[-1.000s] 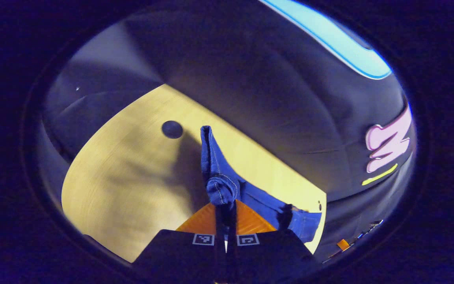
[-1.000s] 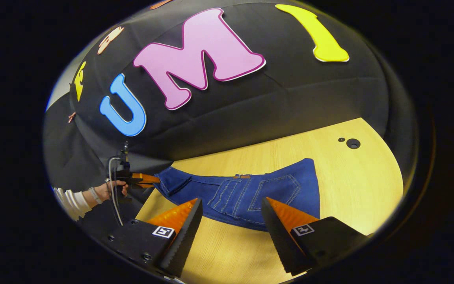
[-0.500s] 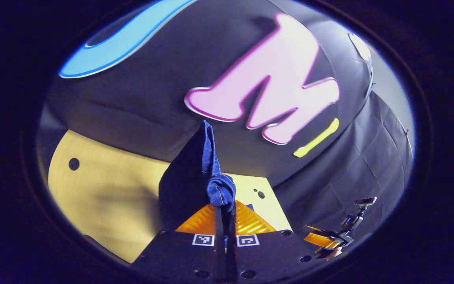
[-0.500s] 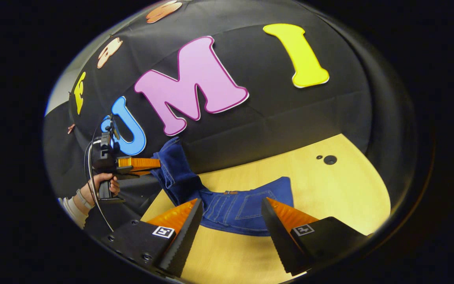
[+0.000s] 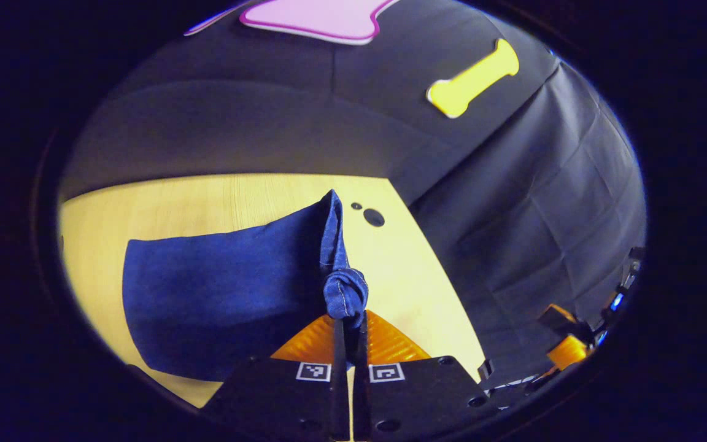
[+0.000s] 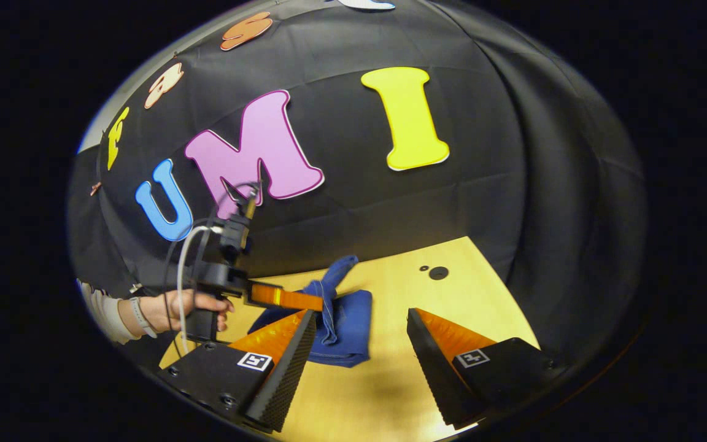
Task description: Grasp the waist and the cuffs of the jeans and fold them to make the two legs overlap; first hold the waist and fold one-third of the jeans toward the cuffs, then hold the cuffs and fold the remaining one-third in the same direction to finish folding.
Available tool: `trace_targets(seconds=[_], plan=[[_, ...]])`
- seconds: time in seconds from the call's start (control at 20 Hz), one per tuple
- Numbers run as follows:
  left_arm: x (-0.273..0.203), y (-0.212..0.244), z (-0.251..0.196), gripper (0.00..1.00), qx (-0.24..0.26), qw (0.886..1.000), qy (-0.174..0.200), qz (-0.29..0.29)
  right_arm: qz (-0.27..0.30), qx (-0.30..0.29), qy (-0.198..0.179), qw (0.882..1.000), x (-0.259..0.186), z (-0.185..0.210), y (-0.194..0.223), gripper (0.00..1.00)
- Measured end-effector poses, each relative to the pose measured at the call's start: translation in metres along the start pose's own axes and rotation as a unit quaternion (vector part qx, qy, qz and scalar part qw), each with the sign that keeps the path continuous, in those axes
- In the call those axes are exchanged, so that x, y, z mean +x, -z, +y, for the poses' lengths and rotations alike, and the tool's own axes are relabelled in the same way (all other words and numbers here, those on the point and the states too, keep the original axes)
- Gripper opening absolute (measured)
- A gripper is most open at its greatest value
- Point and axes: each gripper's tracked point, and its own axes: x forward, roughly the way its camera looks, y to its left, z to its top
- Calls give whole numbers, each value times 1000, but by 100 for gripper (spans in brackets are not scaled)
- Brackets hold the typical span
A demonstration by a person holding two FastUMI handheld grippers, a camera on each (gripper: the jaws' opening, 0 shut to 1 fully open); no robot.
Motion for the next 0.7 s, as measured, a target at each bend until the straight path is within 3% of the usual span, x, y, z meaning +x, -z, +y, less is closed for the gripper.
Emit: trace_targets(seconds=[0.15, 0.2, 0.25, 0.3, 0.4, 0.45, 0.55, 0.6, 0.7], plan=[[29, 32, -12, 12, 45, 998, -20, 36, -9, 0, 11, 1000, -18, -14, -8, 92], [35, 43, -18, 21, 52, 997, -18, 44, -12, 2, 13, 1000, -24, -18, -10, 92], [35, 51, -28, 19, 55, 997, -9, 44, -15, 2, 15, 1000, -31, -19, -10, 92], [36, 49, -36, 49, 57, 998, -5, 28, -21, -1, 15, 1000, -38, -19, -12, 92], [16, 38, -53, 88, 65, 997, -19, -26, -32, -28, 19, 999, -50, -17, -16, 92], [-4, 36, -69, 98, 73, 995, -20, -58, -35, -47, 28, 998, -58, -19, -18, 92], [-59, 43, -89, 92, 107, 987, -34, -118, -42, -70, 31, 996, -76, -11, -25, 92], [-87, 46, -95, 97, 131, 979, -50, -149, -48, -77, 25, 996, -86, -1, -30, 92], [-153, 62, -94, 98, 167, 961, -97, -199, -58, -91, 11, 994, -109, 21, -36, 92]])
